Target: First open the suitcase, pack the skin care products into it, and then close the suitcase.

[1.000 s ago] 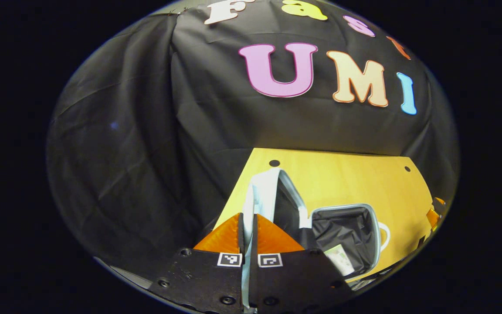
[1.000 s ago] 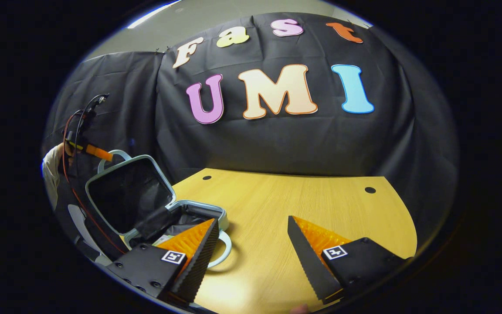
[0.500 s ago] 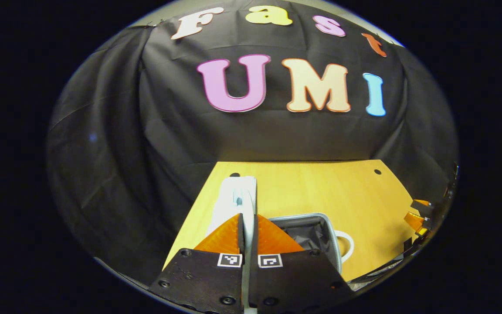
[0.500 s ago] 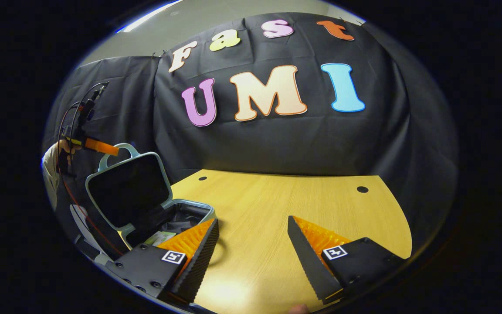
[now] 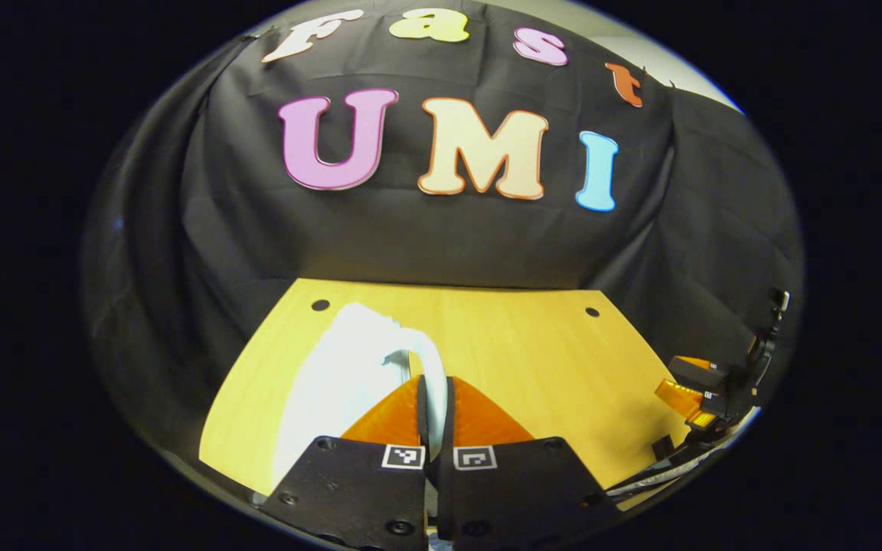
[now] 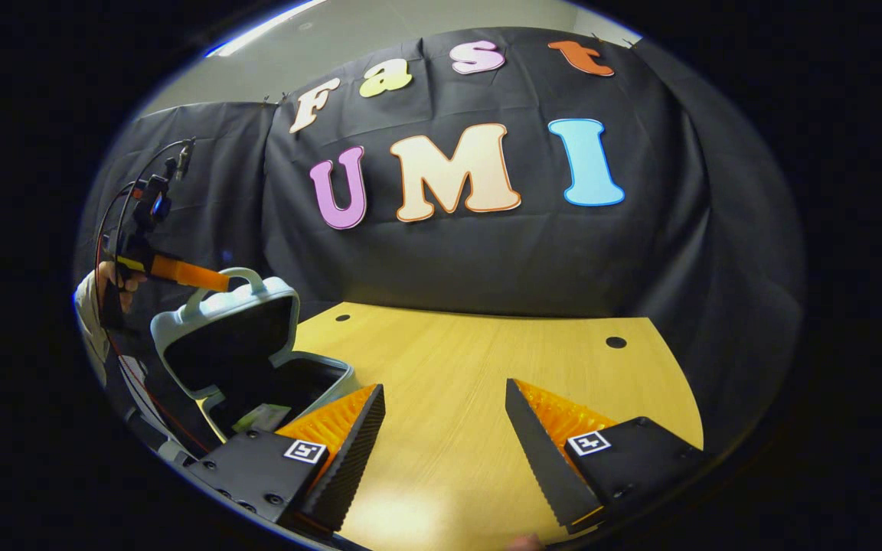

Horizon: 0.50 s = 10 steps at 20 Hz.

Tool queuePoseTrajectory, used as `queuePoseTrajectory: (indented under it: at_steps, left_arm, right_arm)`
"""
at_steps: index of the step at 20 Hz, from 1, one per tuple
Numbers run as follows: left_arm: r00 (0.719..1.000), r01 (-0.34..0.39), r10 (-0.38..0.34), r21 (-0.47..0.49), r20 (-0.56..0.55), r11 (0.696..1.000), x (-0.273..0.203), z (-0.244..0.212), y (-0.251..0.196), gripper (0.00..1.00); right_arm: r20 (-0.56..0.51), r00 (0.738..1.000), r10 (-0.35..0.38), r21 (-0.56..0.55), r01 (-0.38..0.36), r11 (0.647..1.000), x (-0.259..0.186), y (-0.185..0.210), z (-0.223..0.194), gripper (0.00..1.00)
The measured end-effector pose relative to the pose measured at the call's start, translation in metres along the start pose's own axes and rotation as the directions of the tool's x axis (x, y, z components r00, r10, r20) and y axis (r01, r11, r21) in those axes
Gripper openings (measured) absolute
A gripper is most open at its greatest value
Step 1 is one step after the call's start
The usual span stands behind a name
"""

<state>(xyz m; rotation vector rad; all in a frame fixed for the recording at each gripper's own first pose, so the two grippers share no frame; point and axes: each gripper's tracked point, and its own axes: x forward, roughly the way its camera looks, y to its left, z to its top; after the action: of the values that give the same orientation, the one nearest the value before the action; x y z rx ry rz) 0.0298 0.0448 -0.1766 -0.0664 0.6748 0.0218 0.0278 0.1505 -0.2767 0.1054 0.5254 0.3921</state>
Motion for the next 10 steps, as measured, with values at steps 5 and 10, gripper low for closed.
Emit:
queuePoseTrajectory:
  at_steps: [5,10]
  left_arm:
    - [0.997,0.046,-0.046,0.013,-0.058,0.999,0.032,-0.029,-0.056,0.00]
    - [0.995,0.043,-0.041,0.018,-0.086,0.999,0.052,-0.058,-0.085,0.05]
  right_arm:
    - [0.016,1.000,-0.022,0.000,0.022,1.000,-0.011,-0.016,0.006,0.98]
    - [0.039,0.999,-0.026,0.001,0.026,1.000,-0.024,-0.030,0.014,0.98]
